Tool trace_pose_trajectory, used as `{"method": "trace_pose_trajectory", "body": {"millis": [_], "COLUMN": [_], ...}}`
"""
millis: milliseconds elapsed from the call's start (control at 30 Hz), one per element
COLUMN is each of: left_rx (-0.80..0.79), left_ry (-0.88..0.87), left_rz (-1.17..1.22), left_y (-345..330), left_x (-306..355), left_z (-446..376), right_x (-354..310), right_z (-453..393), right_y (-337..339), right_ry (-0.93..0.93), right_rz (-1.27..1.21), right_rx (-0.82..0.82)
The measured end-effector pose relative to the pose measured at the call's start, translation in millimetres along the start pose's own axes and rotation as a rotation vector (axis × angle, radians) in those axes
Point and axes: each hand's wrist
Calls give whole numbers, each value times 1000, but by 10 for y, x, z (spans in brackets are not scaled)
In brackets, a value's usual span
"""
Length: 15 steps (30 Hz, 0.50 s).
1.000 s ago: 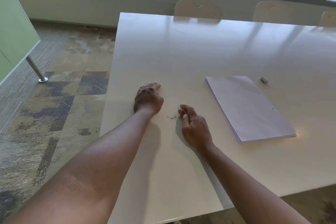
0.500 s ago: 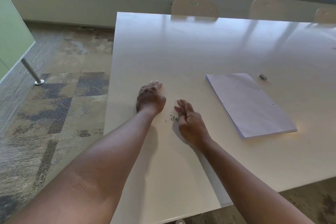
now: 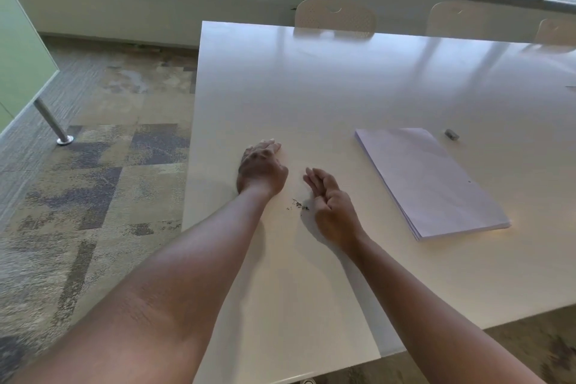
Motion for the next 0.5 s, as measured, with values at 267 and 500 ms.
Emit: {"method": "trace_pose_trajectory", "body": {"millis": [267, 500], "left_rx": [-45, -112], "left_ry": [6, -102], "left_rz": [11, -49], "left_y": [24, 99], "left_x": [-89, -189], "left_z": [-93, -138], "right_x": [-67, -21], "right_z": [-61, -81], "right_y": [-15, -9], "right_ry": [-61, -7], "right_rz": [-300, -87], "right_rx": [77, -23]}}
Point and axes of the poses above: each hand's wrist, its own z-axis away from the middle knuckle, its own y-axis out of the back of the hand, x = y × z, and after that the axes turned 11 degrees about x, right-handed
